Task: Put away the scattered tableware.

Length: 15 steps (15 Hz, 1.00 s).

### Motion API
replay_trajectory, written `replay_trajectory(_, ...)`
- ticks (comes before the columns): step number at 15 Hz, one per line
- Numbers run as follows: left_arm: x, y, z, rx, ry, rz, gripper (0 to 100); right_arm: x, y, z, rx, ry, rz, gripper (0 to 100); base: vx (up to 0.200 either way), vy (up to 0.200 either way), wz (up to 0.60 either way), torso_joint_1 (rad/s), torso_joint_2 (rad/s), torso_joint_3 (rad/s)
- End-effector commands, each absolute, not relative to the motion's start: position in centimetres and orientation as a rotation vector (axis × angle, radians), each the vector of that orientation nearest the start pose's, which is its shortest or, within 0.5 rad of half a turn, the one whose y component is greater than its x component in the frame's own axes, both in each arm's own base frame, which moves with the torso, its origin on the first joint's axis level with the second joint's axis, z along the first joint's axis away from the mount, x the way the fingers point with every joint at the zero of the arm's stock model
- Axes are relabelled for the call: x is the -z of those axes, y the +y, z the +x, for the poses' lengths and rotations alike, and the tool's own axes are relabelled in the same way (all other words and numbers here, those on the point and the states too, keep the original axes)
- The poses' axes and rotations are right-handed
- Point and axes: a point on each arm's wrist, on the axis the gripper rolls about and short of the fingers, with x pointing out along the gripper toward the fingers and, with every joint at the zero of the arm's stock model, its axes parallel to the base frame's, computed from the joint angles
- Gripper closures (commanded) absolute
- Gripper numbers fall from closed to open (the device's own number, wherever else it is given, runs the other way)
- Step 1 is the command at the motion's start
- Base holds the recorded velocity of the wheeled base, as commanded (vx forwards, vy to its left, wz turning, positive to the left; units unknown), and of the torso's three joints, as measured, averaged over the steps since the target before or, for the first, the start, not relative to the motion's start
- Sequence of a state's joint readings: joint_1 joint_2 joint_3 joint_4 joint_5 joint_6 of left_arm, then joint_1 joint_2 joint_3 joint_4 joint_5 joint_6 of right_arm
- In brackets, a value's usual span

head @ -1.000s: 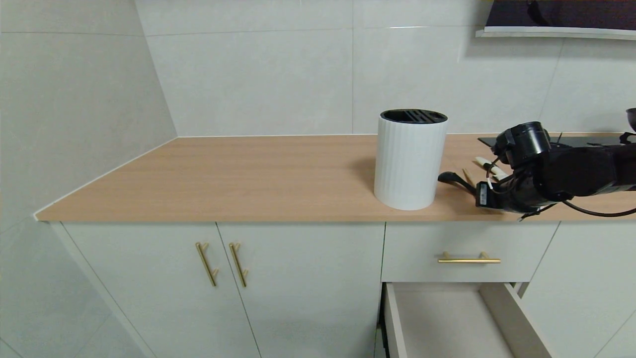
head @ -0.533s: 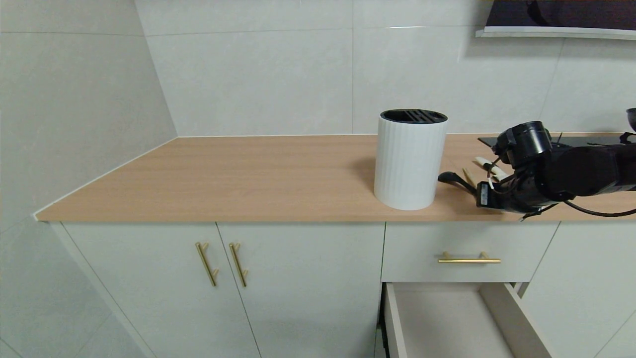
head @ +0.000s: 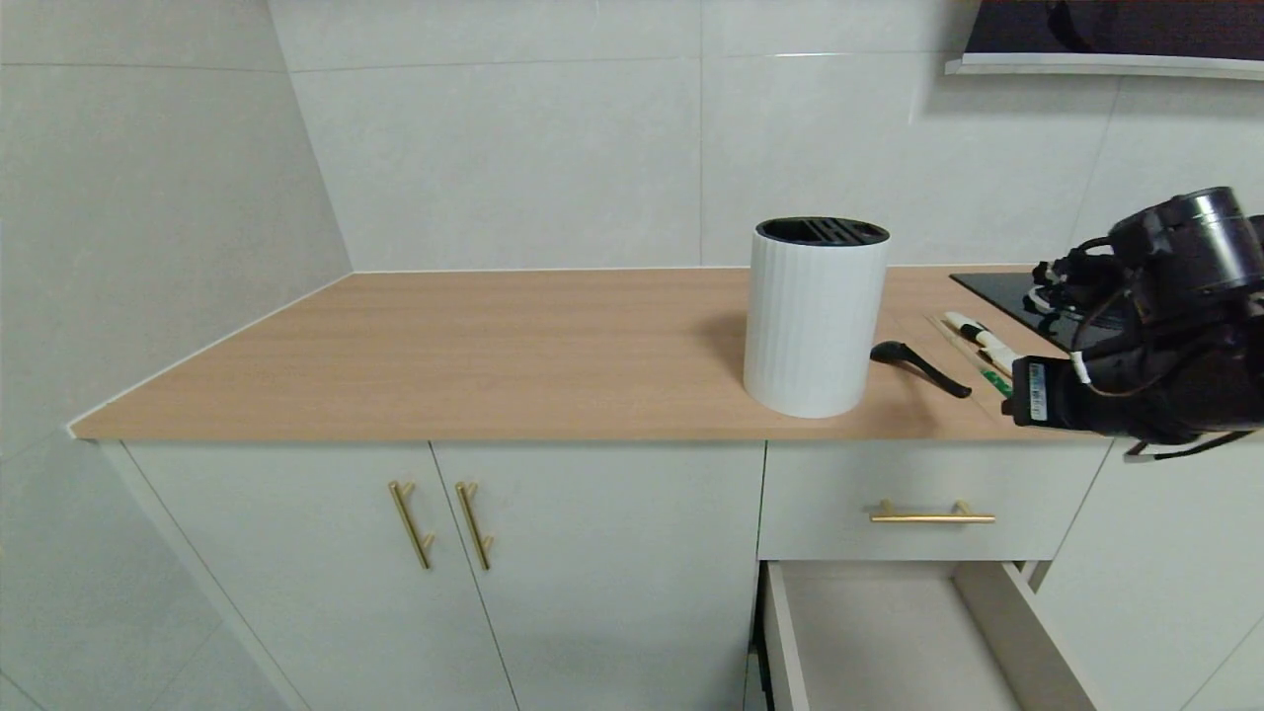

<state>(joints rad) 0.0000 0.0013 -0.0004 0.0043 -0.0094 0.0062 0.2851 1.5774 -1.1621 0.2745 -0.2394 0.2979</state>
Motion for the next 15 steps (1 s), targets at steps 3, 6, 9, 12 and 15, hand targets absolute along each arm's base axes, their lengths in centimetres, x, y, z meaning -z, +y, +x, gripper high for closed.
replay_trajectory(3, -7.5, 0.0, -2.3, 0.009, 0.006, 0.006, 0, -26.1, 5.4, 16.1, -0.116, 0.678, 0.137, 100, 0.0, 0.0, 0.0, 0.0, 0.0, 0.0)
replay_trajectory(6, -7.5, 0.0, -2.3, 0.009, 0.006, 0.006, 0, -25.7, 4.8, 13.6, -0.213, 0.823, 0.152, 100, 0.0, 0.0, 0.0, 0.0, 0.0, 0.0)
replay_trajectory(9, -7.5, 0.0, -2.3, 0.009, 0.006, 0.006, 0, -23.6, 5.1, 14.0, -0.283, 0.95, 0.163, 100, 0.0, 0.0, 0.0, 0.0, 0.0, 0.0)
replay_trajectory(12, -7.5, 0.0, -2.3, 0.009, 0.006, 0.006, 0, -22.5, 5.7, 15.3, -0.308, 1.009, 0.169, 100, 0.0, 0.0, 0.0, 0.0, 0.0, 0.0)
replay_trajectory(15, -7.5, 0.0, -2.3, 0.009, 0.005, 0.006, 0, -21.9, 5.8, 15.7, -0.303, 1.019, 0.166, 100, 0.0, 0.0, 0.0, 0.0, 0.0, 0.0)
